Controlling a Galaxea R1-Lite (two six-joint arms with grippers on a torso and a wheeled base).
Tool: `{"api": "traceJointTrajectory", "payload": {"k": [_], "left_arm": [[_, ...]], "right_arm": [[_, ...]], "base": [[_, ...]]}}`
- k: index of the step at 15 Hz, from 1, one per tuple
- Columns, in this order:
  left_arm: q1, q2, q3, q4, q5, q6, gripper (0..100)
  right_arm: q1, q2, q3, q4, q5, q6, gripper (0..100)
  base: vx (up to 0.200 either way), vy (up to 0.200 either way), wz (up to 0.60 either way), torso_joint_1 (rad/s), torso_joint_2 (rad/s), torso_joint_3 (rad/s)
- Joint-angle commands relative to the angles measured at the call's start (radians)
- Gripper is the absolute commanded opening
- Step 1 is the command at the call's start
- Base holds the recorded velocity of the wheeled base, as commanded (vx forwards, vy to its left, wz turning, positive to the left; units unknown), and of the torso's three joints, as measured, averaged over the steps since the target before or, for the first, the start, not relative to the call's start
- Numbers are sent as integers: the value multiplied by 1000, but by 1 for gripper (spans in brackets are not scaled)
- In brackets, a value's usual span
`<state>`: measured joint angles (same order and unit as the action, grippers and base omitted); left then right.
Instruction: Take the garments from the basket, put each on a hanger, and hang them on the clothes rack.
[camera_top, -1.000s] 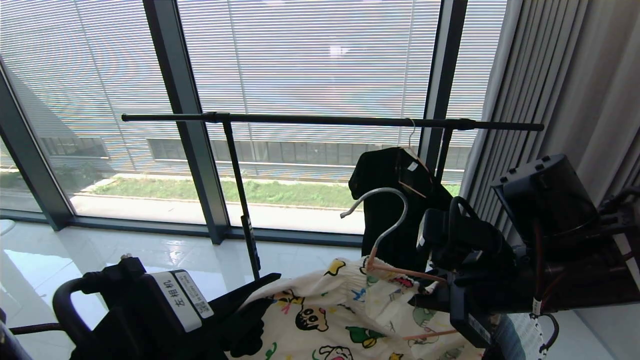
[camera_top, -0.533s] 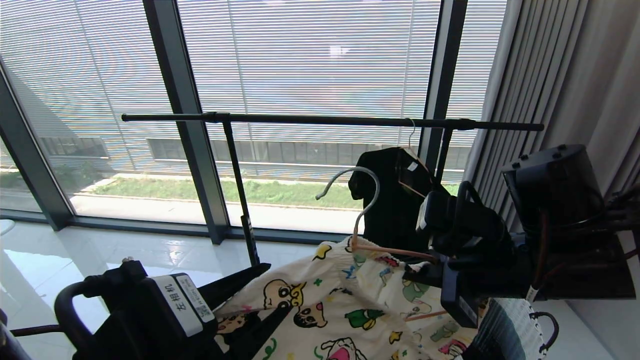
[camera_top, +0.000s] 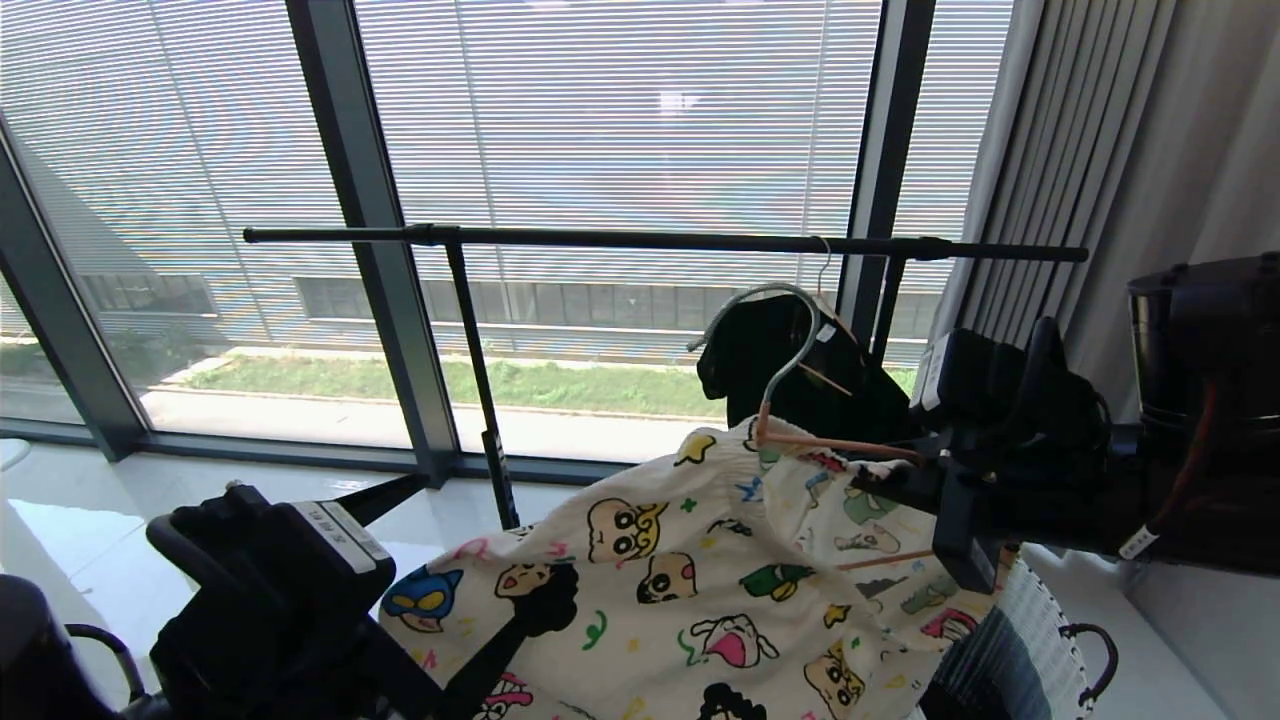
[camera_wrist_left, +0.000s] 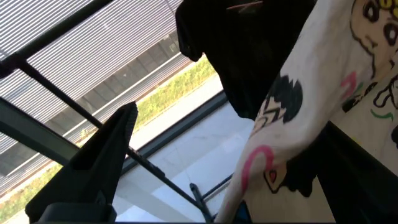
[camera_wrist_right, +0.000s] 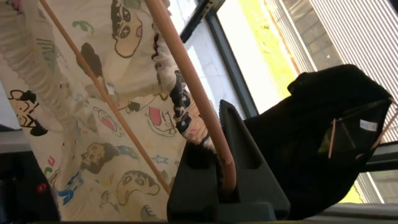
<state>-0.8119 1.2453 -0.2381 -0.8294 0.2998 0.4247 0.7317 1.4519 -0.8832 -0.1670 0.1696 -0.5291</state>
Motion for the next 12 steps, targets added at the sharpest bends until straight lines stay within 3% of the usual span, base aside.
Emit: {"api": "traceJointTrajectory", "payload": {"k": [1, 4, 7, 10, 12], "left_arm": [[11, -47, 48, -1, -1, -1, 100], [16, -79, 79, -1, -1, -1, 100], [140, -47, 168, -1, -1, -20, 100], [163, -24, 163, -1, -2, -126, 100], [158, -24, 163, -1, -33, -130, 100]], "right_arm": [[-66, -38, 7, -6, 4, 0, 0], [-112, -54, 7, -8, 18, 3, 0], [-114, -74, 15, -6, 42, 3, 0], [-98, -87, 24, -3, 50, -2, 0], [-86, -87, 29, -3, 50, -2, 0]], "base": [[0, 0, 0, 0, 0, 0], [0, 0, 0, 0, 0, 0], [0, 0, 0, 0, 0, 0], [0, 0, 0, 0, 0, 0], [0, 0, 0, 0, 0, 0]]}}
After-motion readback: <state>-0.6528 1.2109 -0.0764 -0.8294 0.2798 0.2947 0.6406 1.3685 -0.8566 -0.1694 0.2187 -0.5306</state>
